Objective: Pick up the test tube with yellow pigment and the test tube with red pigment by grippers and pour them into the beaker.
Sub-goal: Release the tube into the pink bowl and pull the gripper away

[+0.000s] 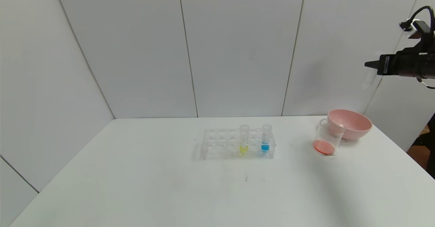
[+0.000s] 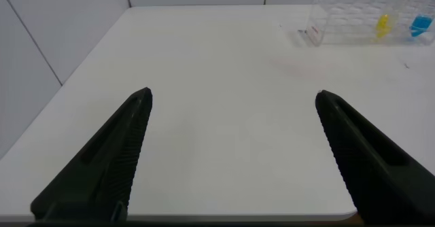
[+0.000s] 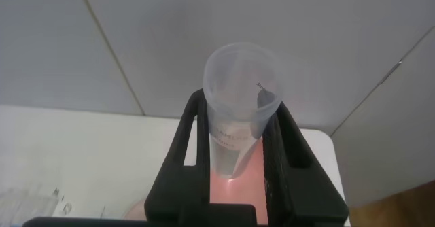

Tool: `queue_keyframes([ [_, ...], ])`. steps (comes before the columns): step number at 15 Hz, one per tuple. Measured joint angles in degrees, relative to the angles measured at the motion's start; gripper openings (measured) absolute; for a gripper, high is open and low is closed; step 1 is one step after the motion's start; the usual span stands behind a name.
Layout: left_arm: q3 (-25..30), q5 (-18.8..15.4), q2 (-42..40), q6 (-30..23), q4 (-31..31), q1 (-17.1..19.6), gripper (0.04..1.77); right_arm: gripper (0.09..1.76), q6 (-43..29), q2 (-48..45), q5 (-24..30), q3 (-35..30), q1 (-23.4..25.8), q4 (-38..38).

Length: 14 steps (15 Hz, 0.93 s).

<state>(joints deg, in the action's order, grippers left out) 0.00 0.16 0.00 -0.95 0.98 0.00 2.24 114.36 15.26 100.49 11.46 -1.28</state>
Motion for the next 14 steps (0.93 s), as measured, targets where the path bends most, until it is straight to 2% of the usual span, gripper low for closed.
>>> queue_keyframes([
  [2,0.0,0.0,0.0,0.0,0.0,0.0,1.72,0.51,-1.8,1.5,-4.2,-3.0,-0.2,-6.7],
  [5,0.0,0.0,0.0,0.0,0.0,0.0,1.72,0.51,-2.0,3.1,-5.1,-9.2,0.2,-13.3],
  [8,0.0,0.0,0.0,0.0,0.0,0.0,1.72,0.51,-3.7,5.2,-5.2,-15.7,0.4,-23.4],
  [10,0.0,0.0,0.0,0.0,0.0,0.0,1.72,0.51,-4.1,7.4,-5.4,-18.3,0.5,-26.6],
  [14,0.0,0.0,0.0,0.0,0.0,0.0,1.72,0.51,-4.6,12.0,-8.5,-19.4,0.8,-29.5],
])
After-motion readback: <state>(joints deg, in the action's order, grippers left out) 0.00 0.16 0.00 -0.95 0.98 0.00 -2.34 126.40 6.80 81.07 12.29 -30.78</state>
